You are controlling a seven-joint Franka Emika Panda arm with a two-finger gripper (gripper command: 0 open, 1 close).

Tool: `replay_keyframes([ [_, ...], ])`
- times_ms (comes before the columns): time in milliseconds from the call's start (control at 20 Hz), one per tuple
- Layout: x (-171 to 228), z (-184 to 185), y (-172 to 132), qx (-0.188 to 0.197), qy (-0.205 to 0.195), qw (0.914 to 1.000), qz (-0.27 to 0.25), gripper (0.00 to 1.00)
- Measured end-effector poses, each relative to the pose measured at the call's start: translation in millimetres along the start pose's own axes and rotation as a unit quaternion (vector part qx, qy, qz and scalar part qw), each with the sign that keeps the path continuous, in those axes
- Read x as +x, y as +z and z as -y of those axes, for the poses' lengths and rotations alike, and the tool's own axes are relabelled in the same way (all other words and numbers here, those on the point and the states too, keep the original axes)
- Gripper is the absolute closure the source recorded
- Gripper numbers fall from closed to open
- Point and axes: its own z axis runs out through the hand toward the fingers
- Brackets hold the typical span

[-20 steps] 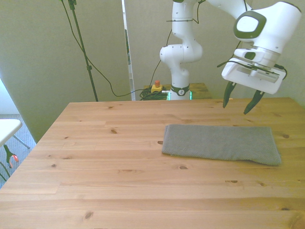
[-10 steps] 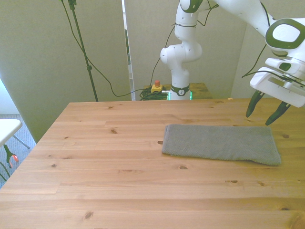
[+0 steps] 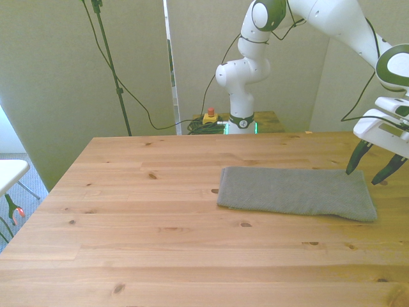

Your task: Fold the towel

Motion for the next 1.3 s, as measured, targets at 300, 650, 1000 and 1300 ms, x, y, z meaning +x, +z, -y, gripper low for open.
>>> replay_keyframes([
  [300,-4,4,4,-0.031,0.015,0.9993,-0.014,0.0],
  [650,-15,8,13,-0.043,0.007,0.9988,-0.024,0.0],
  [1000,0,-2,24,-0.055,0.018,0.9979,-0.028,0.0],
  [1300,12,-14,35,-0.065,0.018,0.9967,-0.045,1.0],
])
